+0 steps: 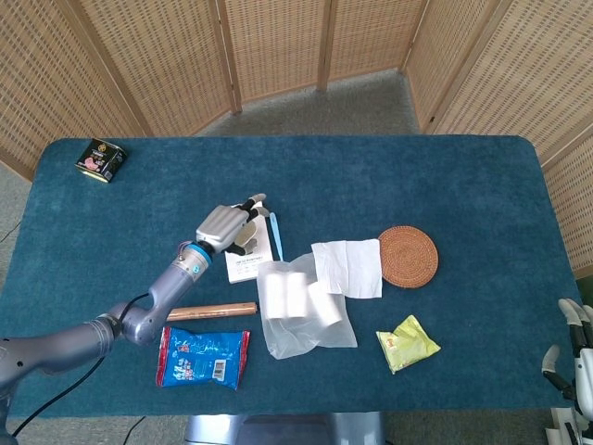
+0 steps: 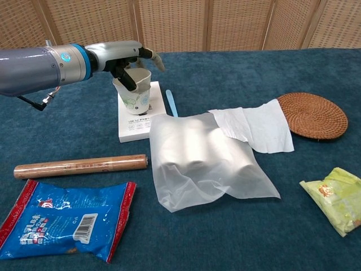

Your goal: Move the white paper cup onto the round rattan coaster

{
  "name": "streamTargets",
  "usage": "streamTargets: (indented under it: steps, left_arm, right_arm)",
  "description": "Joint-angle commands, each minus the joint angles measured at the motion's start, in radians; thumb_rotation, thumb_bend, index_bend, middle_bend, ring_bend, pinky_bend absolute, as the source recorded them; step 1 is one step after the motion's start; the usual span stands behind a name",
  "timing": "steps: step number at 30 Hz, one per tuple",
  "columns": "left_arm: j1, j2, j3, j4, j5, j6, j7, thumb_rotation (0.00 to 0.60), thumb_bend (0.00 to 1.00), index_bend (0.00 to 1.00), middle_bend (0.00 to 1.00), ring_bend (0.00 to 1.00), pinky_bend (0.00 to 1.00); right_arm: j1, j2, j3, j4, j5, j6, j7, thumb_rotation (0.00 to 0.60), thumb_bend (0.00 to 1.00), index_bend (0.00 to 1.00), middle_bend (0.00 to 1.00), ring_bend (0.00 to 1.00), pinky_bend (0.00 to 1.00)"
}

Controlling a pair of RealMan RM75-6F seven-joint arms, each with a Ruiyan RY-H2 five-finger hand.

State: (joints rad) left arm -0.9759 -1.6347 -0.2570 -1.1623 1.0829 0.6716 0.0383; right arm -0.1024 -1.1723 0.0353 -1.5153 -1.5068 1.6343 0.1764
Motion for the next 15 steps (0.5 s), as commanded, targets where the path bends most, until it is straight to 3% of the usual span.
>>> streamTargets:
  steps: [1,10,15]
  left_arm:
    - [-0.003,-0.010,-0.010,0.009,0.003,0.012,-0.015,0.600,0.50,0.24,0.13,0.32,0.49]
    - [-0.046,0.000,-0.088,-0.024,0.010,0.024,-0.089,0.600,0.50,0.27,0.14,0.32,0.49]
    - [-0.103,-0.034,-0.123,0.019,0.013,0.013,-0.104,0.600,0.50,0.29,0.14,0.32,0.49]
  right_arm:
    - [0.001,0.003,0.001,-0.004,-0.002,-0.002,-0.002,0.514,0.75,0.02,0.00,0.00,0.00]
    - [0.009,0.001,-0.001,-0.004,-0.014,-0.016,-0.004,0.518,0.75,0.03,0.00,0.00,0.00]
    - [0.010,0.011,-0.003,-0.010,-0.020,-0.018,-0.004,0.514,0.75,0.03,0.00,0.00,0.00]
